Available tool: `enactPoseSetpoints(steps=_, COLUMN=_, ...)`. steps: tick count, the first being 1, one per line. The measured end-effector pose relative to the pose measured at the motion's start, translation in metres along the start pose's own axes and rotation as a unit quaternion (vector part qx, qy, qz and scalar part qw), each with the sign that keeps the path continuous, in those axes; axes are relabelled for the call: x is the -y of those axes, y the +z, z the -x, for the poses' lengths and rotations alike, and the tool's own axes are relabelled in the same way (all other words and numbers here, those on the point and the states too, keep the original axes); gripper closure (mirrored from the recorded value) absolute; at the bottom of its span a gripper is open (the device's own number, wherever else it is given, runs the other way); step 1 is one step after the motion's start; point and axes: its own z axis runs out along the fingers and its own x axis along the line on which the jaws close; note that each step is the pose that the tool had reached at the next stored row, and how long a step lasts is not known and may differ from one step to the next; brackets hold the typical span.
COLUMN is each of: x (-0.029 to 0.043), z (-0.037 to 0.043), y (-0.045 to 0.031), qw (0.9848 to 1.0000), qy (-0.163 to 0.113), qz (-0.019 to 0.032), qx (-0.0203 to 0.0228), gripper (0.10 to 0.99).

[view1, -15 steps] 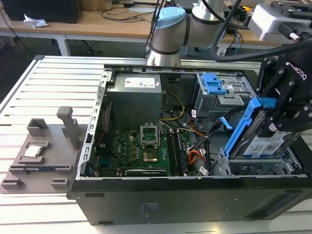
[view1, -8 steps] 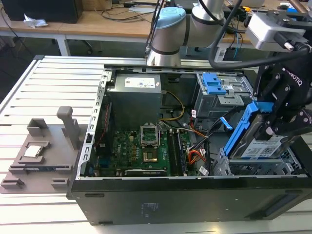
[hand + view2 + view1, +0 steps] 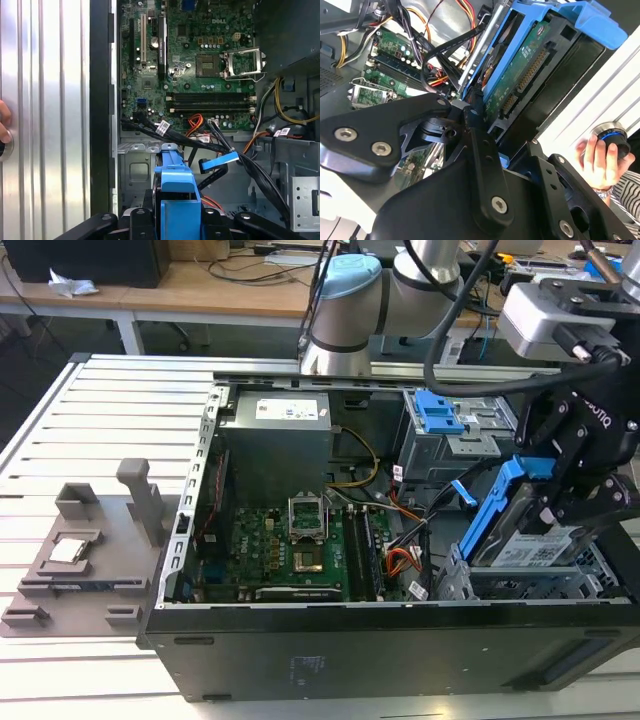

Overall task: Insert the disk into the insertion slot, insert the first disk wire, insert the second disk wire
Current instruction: 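Insert the disk into the insertion slot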

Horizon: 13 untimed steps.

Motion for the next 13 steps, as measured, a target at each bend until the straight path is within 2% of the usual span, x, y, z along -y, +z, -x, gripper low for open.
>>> enactPoseSetpoints(steps=5, x=0.0002, z=0.0000, y=0.0052, qw=1.0000, qy=0.000, qz=0.0000, qx=0.0000, gripper=0.725)
enactPoseSetpoints(steps=10, x=0.0008, z=0.0001, y=0.0197, qw=1.0000, qy=0.000, qz=0.0000, qx=0.0000, gripper=0.725)
enactPoseSetpoints(steps=13, x=0.0010, z=0.0001, y=0.0250, qw=1.0000, qy=0.000, qz=0.0000, qx=0.0000, gripper=0.725)
